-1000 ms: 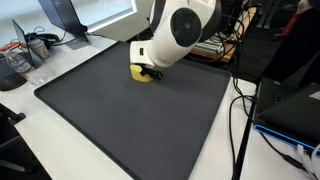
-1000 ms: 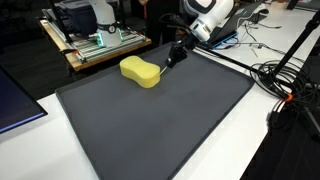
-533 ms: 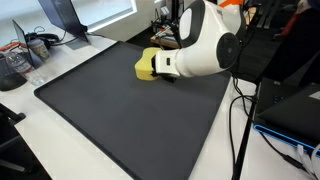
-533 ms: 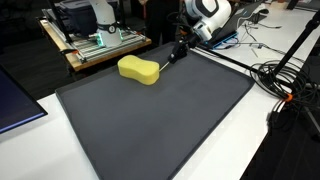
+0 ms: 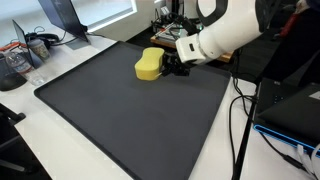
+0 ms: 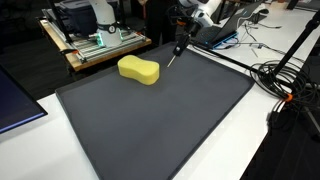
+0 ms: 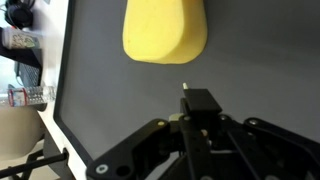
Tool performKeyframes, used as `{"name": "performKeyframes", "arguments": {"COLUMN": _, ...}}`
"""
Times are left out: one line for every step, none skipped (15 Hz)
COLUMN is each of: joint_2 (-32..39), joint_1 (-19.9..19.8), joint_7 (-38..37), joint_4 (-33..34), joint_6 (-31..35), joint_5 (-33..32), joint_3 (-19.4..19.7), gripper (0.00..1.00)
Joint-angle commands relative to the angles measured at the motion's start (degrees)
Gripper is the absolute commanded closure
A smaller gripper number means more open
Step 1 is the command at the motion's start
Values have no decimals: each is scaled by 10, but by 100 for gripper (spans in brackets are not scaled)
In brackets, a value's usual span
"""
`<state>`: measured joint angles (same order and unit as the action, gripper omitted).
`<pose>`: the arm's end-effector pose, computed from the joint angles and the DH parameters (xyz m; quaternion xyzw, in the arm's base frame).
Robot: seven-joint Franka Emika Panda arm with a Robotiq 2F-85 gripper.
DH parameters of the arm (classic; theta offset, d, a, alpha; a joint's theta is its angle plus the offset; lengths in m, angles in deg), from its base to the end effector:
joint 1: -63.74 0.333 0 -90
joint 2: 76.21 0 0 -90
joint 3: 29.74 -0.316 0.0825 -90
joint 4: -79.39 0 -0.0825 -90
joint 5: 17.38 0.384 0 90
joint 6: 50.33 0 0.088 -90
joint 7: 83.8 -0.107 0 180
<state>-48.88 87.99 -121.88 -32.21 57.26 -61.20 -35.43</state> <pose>0.5186 0.2373 0.2161 0.9138 0.1405 -0.0419 0.3787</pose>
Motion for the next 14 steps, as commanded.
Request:
{"name": "performKeyframes", "arguments": {"joint_2": -122, "joint_1": -29, "joint_7": 25, "joint_4": -135, "joint_6": 90, "joint_5": -4, "joint_3": -34, "gripper": 97}}
{"name": "performKeyframes", "arguments": {"joint_2": -145, "joint_1": -32, "joint_7": 34, "joint_4": -159, "joint_6": 104, "joint_5": 2, "joint_3": -41, "gripper": 97}}
{"name": "performKeyframes", "arguments": {"joint_2": -167, "joint_1": -35, "joint_7": 40, "joint_4": -181, "joint_6": 115, "joint_5": 7, "joint_3": -48, "gripper": 97}}
{"name": "performKeyframes", "arguments": {"joint_2": -192, "joint_1": -39, "joint_7": 47, "joint_4": -206, "joint_6": 130, "joint_5": 14, "joint_3": -55, "gripper": 97}}
{"name": "performKeyframes", "arguments": {"joint_2": -218, "joint_1": -41, "joint_7": 45, "joint_4": -232, "joint_6": 144, "joint_5": 21, "joint_3": -60, "gripper": 97}}
{"name": "performKeyframes", "arguments": {"joint_2": -244, "joint_1": -44, "joint_7": 45, "joint_4": -255, "joint_6": 156, "joint_5": 32, "joint_3": -66, "gripper": 97}}
{"name": "performKeyframes", "arguments": {"joint_2": -271, "joint_1": -48, "joint_7": 49, "joint_4": -279, "joint_6": 173, "joint_5": 43, "joint_3": -70, "gripper": 97}}
{"name": "performKeyframes", "arguments": {"joint_2": -303, "joint_1": -54, "joint_7": 74, "joint_4": -306, "joint_6": 192, "joint_5": 66, "joint_3": -73, "gripper": 97}}
{"name": "performKeyframes", "arguments": {"joint_2": -326, "joint_1": -57, "joint_7": 109, "joint_4": -326, "joint_6": 198, "joint_5": 89, "joint_3": -76, "gripper": 97}}
{"name": "performKeyframes", "arguments": {"joint_2": -357, "joint_1": -57, "joint_7": 122, "joint_4": -351, "joint_6": 193, "joint_5": 78, "joint_3": -77, "gripper": 97}}
{"name": "performKeyframes", "arguments": {"joint_2": -279, "joint_1": -57, "joint_7": 82, "joint_4": -283, "joint_6": 172, "joint_5": 63, "joint_3": -82, "gripper": 88}}
{"name": "performKeyframes", "arguments": {"joint_2": -304, "joint_1": -61, "joint_7": 96, "joint_4": -304, "joint_6": 174, "joint_5": 68, "joint_3": -85, "gripper": 88}}
{"name": "performKeyframes", "arguments": {"joint_2": -325, "joint_1": -64, "joint_7": 104, "joint_4": -320, "joint_6": 176, "joint_5": 69, "joint_3": -87, "gripper": 88}}
{"name": "performKeyframes", "arguments": {"joint_2": -338, "joint_1": -65, "joint_7": 108, "joint_4": -331, "joint_6": 178, "joint_5": 69, "joint_3": -88, "gripper": 88}}
